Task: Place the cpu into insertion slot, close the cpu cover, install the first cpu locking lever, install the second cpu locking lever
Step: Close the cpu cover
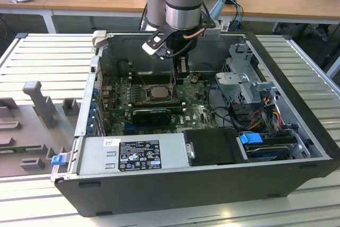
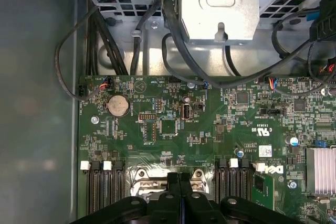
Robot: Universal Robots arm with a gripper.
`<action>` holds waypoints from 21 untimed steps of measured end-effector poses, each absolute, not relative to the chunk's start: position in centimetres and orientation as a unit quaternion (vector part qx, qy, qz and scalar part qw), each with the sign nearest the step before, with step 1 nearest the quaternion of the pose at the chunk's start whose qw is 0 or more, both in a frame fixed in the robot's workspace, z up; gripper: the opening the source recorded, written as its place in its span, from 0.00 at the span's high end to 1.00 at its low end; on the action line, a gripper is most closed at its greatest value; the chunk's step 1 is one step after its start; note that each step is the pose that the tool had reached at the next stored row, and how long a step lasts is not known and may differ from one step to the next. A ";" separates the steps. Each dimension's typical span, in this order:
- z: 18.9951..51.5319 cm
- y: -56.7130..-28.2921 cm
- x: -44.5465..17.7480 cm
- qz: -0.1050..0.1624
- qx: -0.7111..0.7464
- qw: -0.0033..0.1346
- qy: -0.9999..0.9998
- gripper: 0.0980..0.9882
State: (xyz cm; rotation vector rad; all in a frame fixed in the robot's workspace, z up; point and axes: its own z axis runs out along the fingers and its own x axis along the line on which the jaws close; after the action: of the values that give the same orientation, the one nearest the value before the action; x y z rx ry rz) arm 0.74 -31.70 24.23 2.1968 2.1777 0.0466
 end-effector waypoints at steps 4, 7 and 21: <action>24.2 -31.7 0.7 0.015 0.710 0.024 0.704 0.99; 24.2 -31.7 0.6 0.015 0.710 0.024 0.704 0.99; 24.2 -31.7 0.4 0.015 0.710 0.024 0.704 0.99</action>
State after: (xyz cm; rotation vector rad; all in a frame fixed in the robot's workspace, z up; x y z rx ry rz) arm 0.36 -31.70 24.17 2.1969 2.1776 0.0465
